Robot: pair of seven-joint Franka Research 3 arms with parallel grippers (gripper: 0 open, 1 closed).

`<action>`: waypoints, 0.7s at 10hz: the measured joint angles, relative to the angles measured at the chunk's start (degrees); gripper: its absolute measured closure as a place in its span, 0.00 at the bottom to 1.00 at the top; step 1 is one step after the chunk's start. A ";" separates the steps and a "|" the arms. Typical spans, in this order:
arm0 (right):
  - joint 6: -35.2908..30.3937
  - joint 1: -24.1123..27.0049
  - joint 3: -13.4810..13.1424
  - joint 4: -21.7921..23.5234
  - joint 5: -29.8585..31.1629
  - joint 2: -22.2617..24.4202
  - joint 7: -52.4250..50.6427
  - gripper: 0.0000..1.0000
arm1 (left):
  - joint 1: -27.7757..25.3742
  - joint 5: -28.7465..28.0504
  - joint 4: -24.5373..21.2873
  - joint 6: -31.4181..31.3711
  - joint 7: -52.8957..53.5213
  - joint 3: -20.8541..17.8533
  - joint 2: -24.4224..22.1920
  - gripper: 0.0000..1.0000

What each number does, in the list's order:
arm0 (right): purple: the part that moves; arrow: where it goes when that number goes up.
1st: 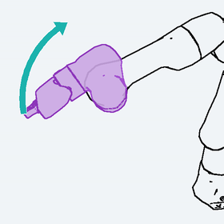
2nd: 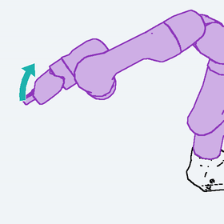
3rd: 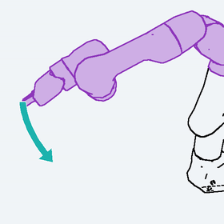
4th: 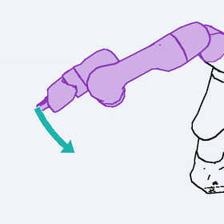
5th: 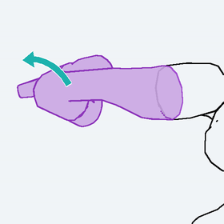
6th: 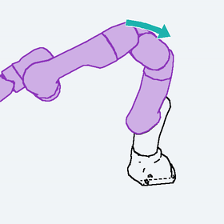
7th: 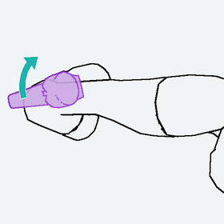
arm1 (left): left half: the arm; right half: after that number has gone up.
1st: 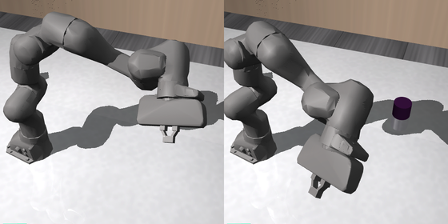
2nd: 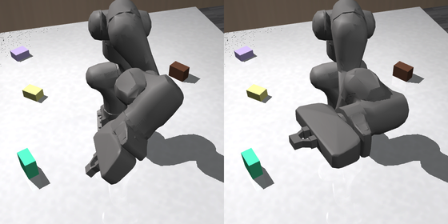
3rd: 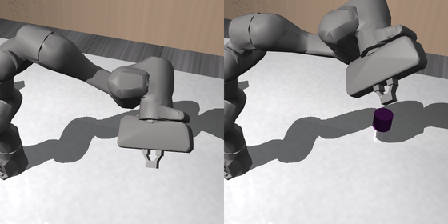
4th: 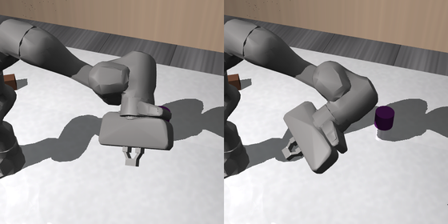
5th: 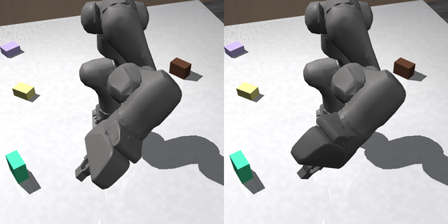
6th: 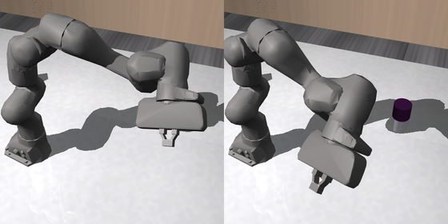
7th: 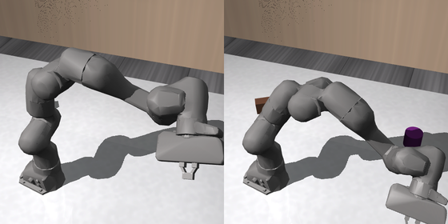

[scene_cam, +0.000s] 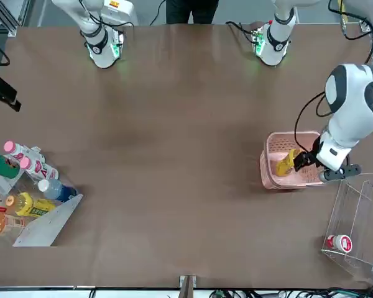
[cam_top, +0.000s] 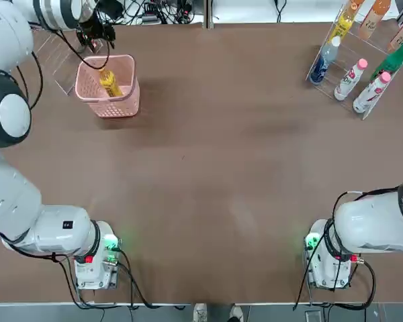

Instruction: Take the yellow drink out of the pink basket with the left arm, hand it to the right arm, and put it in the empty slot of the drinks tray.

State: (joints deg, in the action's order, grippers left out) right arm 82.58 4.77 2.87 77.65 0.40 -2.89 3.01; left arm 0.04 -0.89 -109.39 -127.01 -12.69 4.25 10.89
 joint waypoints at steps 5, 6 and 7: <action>0.14 0.00 0.00 0.00 -0.13 0.00 0.01 0.00 | -0.03 0.00 -3.23 -2.77 -0.62 0.00 -0.86 0.00; 0.16 0.00 0.00 0.00 -0.13 0.00 0.01 0.00 | -0.03 0.00 -5.54 -4.92 -0.70 0.00 -1.49 0.00; 0.16 0.00 0.00 0.00 -0.14 0.00 0.01 0.00 | -0.03 0.00 -7.27 -5.99 -0.74 0.00 -2.02 0.00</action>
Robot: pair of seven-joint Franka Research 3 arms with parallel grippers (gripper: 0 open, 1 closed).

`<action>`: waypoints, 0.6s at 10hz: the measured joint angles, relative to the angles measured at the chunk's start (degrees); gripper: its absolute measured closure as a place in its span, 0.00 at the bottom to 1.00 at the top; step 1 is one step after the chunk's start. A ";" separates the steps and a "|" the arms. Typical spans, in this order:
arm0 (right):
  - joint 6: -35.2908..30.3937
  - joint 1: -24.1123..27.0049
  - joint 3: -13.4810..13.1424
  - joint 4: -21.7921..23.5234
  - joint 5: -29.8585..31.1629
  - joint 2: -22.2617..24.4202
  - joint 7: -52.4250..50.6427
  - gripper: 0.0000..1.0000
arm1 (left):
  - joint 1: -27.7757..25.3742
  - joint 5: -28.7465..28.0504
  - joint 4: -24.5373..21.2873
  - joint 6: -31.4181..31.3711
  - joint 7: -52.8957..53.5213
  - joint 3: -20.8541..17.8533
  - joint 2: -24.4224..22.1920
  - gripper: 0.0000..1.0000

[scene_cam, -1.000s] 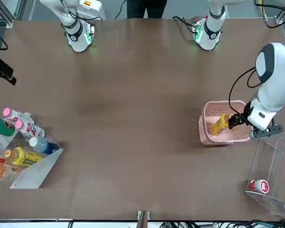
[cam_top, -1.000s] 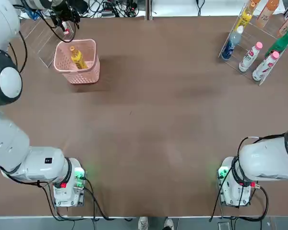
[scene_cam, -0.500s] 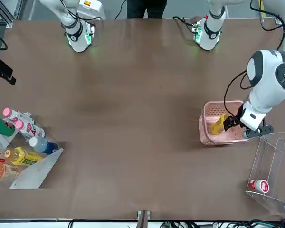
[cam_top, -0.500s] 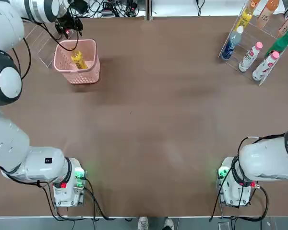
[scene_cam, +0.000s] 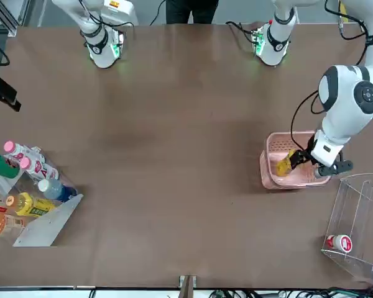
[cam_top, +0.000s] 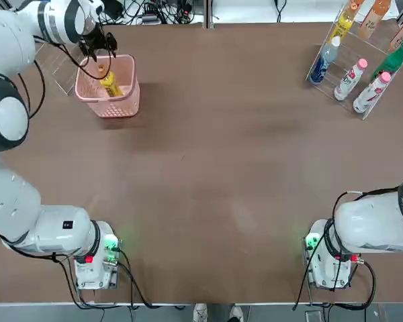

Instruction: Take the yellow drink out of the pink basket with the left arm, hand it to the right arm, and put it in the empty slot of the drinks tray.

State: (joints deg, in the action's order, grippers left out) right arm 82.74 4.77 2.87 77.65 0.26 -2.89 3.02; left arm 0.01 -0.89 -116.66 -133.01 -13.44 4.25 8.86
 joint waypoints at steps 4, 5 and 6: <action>0.01 0.00 0.00 0.00 -0.01 0.00 0.00 0.00 | -0.23 0.00 -2.42 -0.32 -0.09 -0.02 -1.54 0.01; 0.01 0.00 0.00 0.00 -0.01 0.00 0.00 0.00 | -0.33 0.00 -3.16 -0.32 -0.09 -0.05 -2.25 0.01; 0.01 0.00 0.00 0.00 -0.01 0.00 0.00 0.00 | -0.36 0.00 -3.95 -0.35 -0.09 -0.07 -2.92 0.01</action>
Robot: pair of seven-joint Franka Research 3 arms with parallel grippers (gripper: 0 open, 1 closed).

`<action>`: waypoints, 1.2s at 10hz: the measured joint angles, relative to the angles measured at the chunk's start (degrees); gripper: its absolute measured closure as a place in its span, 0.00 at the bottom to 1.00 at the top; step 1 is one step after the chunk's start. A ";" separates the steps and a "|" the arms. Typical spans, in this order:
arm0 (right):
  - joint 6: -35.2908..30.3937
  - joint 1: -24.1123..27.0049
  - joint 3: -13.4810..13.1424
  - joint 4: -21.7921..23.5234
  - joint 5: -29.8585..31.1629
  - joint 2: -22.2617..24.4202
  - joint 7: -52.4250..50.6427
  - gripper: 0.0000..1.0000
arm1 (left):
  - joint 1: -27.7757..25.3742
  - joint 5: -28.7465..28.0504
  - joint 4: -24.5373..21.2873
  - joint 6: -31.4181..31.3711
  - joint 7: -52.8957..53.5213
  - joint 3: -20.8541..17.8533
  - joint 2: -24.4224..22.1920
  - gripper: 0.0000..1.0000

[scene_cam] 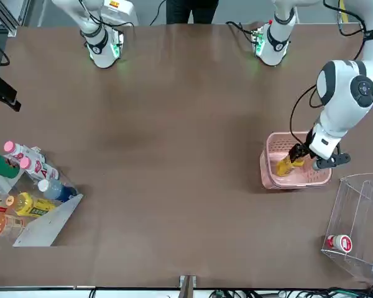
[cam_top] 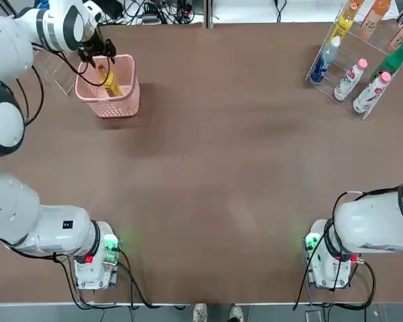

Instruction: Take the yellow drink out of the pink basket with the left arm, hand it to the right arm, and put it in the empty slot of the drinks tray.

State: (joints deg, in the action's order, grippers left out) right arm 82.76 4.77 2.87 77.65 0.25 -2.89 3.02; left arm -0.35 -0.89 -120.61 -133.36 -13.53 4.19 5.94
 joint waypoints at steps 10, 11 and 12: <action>0.00 -0.01 0.00 0.00 0.00 0.00 0.00 0.00 | -0.07 0.00 -3.28 -4.03 0.00 -0.12 -0.64 0.18; 0.00 0.00 0.00 0.00 0.00 0.00 0.00 0.00 | -0.07 0.00 -3.28 -4.04 0.00 -0.17 -0.64 0.23; 0.00 0.00 0.00 0.00 0.00 0.00 0.00 0.00 | -0.08 0.00 -3.28 -4.04 0.00 -0.24 -0.64 0.24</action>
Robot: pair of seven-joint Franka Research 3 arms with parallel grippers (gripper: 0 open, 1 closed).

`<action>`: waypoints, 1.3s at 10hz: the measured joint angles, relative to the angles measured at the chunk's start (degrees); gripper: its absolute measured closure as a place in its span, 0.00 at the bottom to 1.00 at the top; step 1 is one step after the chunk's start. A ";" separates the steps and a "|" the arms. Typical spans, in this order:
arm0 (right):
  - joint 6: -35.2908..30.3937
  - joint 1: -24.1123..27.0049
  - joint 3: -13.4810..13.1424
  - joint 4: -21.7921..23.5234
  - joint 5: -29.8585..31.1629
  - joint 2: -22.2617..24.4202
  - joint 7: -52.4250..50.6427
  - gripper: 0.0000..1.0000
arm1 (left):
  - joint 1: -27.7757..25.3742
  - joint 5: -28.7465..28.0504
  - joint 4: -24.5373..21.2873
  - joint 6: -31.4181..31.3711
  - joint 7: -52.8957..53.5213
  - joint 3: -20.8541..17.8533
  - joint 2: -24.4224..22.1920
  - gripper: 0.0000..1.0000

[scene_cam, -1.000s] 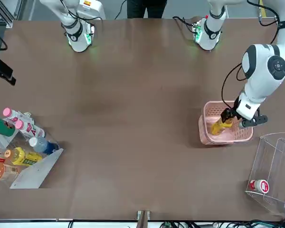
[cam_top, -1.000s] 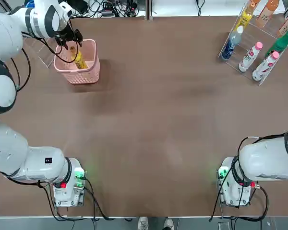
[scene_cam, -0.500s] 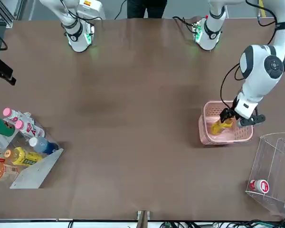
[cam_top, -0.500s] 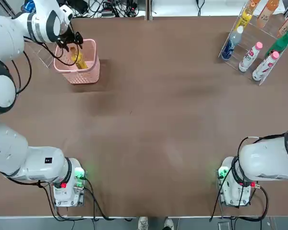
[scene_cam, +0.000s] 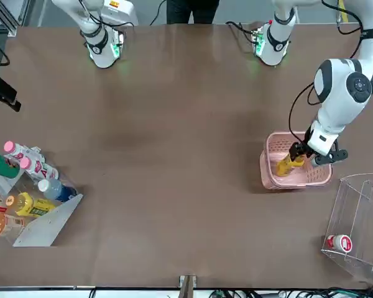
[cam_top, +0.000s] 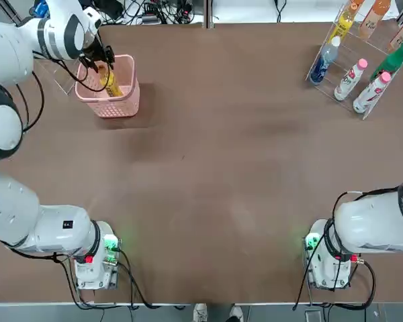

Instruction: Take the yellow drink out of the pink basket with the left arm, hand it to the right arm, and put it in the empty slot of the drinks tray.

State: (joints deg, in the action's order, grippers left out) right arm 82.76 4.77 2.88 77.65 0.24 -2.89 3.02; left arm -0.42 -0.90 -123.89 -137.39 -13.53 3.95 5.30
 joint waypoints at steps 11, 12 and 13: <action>0.23 0.00 0.00 0.00 -0.09 0.00 0.00 0.00 | 0.00 0.00 0.00 -0.02 0.11 -0.05 -0.28 0.48; 0.23 0.00 0.00 0.00 -0.09 0.00 0.00 0.00 | 0.00 0.00 0.00 -0.02 0.12 -0.06 -0.28 0.54; 0.24 0.00 0.00 0.00 -0.09 0.00 0.00 0.00 | -0.01 0.00 0.00 -0.02 0.19 -0.08 -0.29 0.61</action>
State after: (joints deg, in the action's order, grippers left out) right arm 83.00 4.76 2.87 77.65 0.16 -2.89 3.02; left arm -0.43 -0.90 -123.90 -137.42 -13.35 3.87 5.01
